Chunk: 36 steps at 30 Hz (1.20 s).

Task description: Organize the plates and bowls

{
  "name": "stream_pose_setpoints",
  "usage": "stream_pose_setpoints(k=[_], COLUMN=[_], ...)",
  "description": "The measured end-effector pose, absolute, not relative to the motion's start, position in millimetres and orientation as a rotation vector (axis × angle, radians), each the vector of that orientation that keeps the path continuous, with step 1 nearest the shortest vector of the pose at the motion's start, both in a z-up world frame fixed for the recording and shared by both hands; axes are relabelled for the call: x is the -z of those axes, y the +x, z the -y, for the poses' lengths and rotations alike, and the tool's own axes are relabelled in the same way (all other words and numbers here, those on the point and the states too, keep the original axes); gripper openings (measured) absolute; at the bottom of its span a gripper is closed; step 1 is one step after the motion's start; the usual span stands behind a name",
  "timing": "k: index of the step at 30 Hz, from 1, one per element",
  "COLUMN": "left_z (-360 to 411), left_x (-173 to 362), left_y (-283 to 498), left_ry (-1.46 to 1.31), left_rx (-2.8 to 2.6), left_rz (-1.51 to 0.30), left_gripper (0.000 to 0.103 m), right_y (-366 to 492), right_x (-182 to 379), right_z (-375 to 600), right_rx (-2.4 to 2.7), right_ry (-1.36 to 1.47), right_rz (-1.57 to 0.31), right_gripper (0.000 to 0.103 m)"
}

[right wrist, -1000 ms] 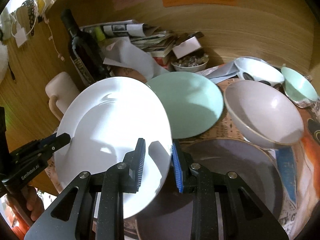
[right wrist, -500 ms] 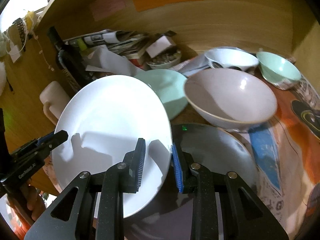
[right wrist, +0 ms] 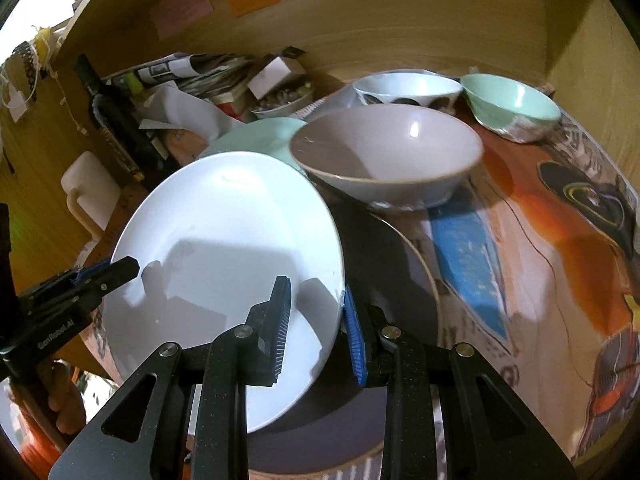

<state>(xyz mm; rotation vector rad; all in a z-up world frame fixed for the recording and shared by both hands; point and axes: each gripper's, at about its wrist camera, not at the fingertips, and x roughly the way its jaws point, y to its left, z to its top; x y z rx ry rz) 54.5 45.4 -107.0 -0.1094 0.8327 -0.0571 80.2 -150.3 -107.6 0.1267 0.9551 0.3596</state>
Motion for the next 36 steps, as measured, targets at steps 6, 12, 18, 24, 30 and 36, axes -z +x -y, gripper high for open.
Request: stream_pose_setpoints(k=[6, 12, 18, 24, 30, 36], left_z=[-31.2, -23.1, -15.4, -14.7, -11.8, -7.7], left_x=[113.6, 118.9, 123.2, 125.4, 128.4, 131.3], left_y=[54.4, 56.8, 62.5, 69.7, 71.7, 72.6], left_ry=[-0.082, -0.064, -0.041, -0.052, -0.024, 0.000], left_rx=[0.070, 0.084, 0.092, 0.106, 0.109, 0.121], left_rz=[-0.850, -0.861, -0.871, -0.884, -0.878, -0.872], left_gripper=[0.025, 0.025, 0.026, 0.027, 0.029, 0.031], right_y=[71.4, 65.8, 65.1, 64.0, 63.1, 58.2], right_x=[110.8, 113.5, 118.5, 116.9, 114.6, 113.1], right_z=[163.9, 171.3, 177.9, 180.2, 180.3, 183.4], right_rx=[-0.342, -0.322, -0.314, -0.315, -0.317, -0.306], right_ry=[0.147, 0.144, 0.154, 0.156, 0.138, 0.152], right_rz=[-0.950, -0.945, -0.950, -0.947, -0.944, -0.919], right_gripper=[0.024, 0.024, 0.024, 0.024, 0.024, 0.024])
